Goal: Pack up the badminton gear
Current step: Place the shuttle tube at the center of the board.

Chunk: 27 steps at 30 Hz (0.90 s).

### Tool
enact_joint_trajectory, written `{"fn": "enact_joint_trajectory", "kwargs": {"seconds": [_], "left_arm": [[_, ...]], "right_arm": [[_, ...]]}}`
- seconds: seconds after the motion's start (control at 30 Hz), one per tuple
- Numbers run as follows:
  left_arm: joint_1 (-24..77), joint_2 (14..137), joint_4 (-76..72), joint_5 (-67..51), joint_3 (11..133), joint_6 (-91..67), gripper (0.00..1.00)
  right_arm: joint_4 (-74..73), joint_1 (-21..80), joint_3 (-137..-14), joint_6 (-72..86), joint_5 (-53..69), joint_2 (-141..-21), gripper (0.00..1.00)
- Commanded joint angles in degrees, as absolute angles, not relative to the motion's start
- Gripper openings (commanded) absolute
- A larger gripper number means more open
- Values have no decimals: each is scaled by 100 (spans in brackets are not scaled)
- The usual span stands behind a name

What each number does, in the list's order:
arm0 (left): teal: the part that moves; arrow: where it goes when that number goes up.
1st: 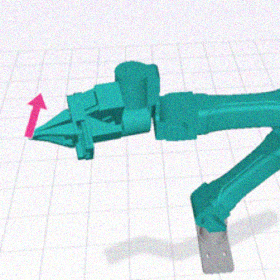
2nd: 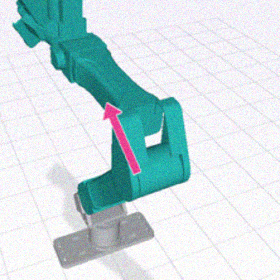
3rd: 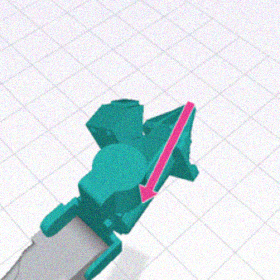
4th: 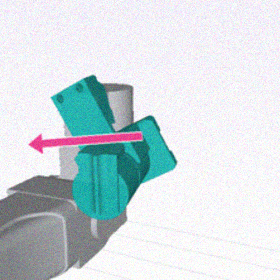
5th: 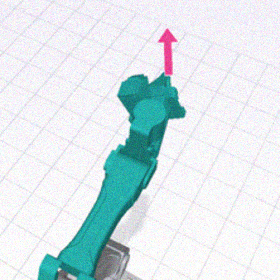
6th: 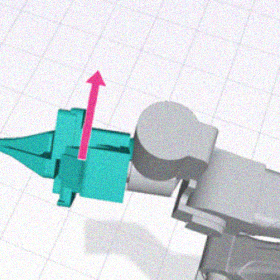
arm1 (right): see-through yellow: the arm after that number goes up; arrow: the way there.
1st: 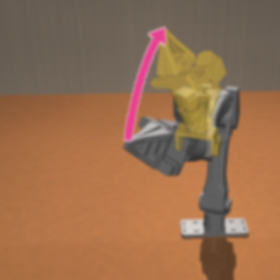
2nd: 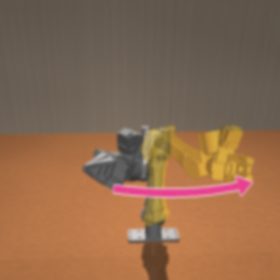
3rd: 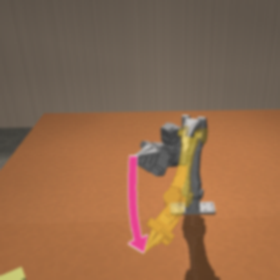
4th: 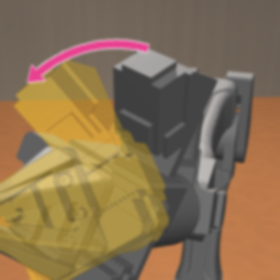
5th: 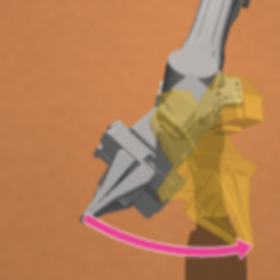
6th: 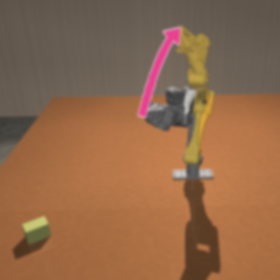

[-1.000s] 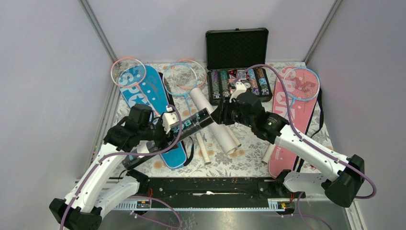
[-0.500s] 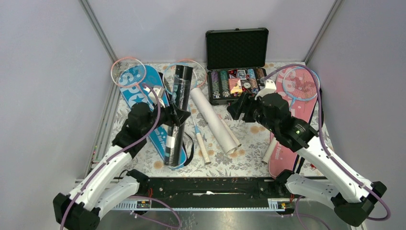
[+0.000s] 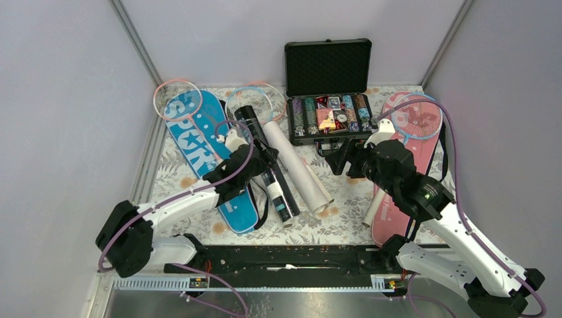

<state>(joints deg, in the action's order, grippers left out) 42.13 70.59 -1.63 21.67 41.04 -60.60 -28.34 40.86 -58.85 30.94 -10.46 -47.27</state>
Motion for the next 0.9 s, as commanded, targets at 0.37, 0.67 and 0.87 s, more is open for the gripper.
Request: {"fn": "enact_joint_trajectory", "kwargs": {"seconds": [0.37,0.67,0.87], "left_arm": [[4743,8294,356,2963,4986,-6881,82],[5136,7499,1737,3482,5370,-6171,99],[4639,7137,3295,4096,5530,-5819,99]], "right_arm": [[-2903,3973,-5892,2617,-954,-4826,80],[-2653,3973,-5837,2736,-615,-4924,80],[-2577,3965,-5818,2908,-468,-4986,78]]}}
